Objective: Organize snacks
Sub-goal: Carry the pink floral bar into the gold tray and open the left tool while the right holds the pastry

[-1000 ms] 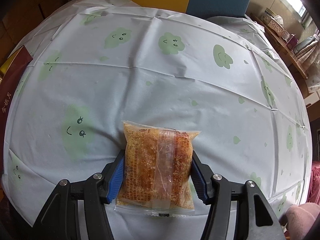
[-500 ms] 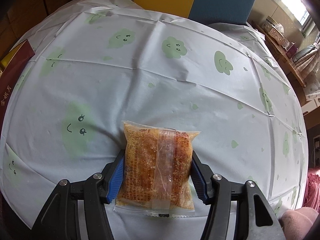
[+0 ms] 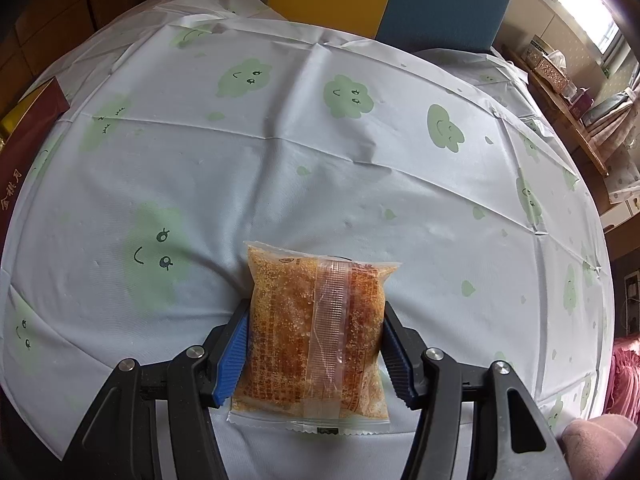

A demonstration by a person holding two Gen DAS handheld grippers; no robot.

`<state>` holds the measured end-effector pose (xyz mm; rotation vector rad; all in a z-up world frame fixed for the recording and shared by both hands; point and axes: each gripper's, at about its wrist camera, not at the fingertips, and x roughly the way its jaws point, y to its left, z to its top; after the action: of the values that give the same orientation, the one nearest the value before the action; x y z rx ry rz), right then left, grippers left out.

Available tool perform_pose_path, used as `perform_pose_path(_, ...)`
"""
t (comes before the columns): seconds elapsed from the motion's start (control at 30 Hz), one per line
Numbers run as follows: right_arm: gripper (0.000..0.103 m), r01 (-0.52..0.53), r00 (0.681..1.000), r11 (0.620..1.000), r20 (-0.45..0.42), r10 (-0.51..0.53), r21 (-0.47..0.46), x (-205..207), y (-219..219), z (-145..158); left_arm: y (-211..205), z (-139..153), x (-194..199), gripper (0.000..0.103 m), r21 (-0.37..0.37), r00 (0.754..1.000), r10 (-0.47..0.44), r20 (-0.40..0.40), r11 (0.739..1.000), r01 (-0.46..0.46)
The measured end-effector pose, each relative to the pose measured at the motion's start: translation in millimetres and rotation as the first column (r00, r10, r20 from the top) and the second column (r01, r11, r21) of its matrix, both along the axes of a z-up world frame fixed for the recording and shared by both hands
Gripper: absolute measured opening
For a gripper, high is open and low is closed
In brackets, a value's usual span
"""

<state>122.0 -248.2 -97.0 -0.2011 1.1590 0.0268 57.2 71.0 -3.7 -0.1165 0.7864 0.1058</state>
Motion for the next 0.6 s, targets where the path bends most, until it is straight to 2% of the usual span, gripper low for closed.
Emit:
perform_pose_path(0.27, 0.061, 0.000, 1.000, 1.000, 0.000, 0.000, -0.001, 0.0, 0.8, 0.8, 28.0, -2.9, -4.1, 0.020, 0.015, 0.997, 0.077, -0.003, 0.997, -0.077)
perform_pose_path(0.6, 0.061, -0.002, 1.000, 1.000, 0.003, 0.002, -0.008, -0.3, 2.1, 2.5, 50.4, -15.1, -3.4, 0.020, 0.015, 0.990, 0.132, -0.040, 0.991, -0.132)
